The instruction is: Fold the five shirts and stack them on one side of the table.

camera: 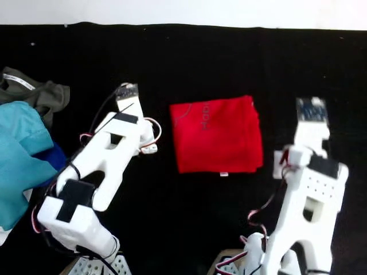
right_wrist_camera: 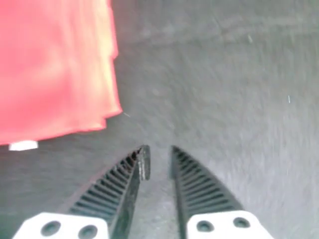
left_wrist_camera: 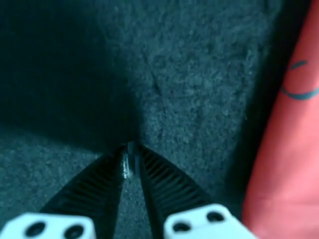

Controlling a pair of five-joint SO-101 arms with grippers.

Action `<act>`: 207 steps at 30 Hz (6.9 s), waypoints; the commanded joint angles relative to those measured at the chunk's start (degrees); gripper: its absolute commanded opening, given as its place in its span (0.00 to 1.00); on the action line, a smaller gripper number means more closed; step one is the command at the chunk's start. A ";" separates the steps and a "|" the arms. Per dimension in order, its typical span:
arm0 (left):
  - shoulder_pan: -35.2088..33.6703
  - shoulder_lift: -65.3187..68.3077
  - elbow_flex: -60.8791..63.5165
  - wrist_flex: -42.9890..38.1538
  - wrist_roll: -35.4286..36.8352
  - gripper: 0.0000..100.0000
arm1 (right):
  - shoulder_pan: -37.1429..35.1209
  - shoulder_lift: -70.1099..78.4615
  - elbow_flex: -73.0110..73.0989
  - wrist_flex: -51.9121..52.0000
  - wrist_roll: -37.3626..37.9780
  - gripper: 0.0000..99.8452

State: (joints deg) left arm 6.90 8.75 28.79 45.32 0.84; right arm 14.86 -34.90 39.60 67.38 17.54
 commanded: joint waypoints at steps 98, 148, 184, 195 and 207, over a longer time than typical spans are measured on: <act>-0.40 4.09 -4.88 -0.35 0.09 0.01 | 9.80 88.75 -102.02 -2.86 2.37 0.23; -36.09 3.91 -46.11 50.64 -25.23 0.11 | -28.79 -5.67 19.91 -11.12 -6.51 0.02; -76.88 -8.40 -42.77 54.68 -49.49 0.22 | -35.74 -6.37 39.34 -29.32 -6.24 0.05; -73.19 -8.48 -22.64 33.58 -49.14 0.21 | -35.74 -6.37 39.43 -29.41 -6.24 0.05; -60.62 -9.01 -22.99 32.88 -41.32 0.01 | -35.74 -6.37 39.43 -29.41 -6.24 0.05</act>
State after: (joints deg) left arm -56.92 2.86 6.55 78.81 -42.77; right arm -20.13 -40.97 78.81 39.69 11.38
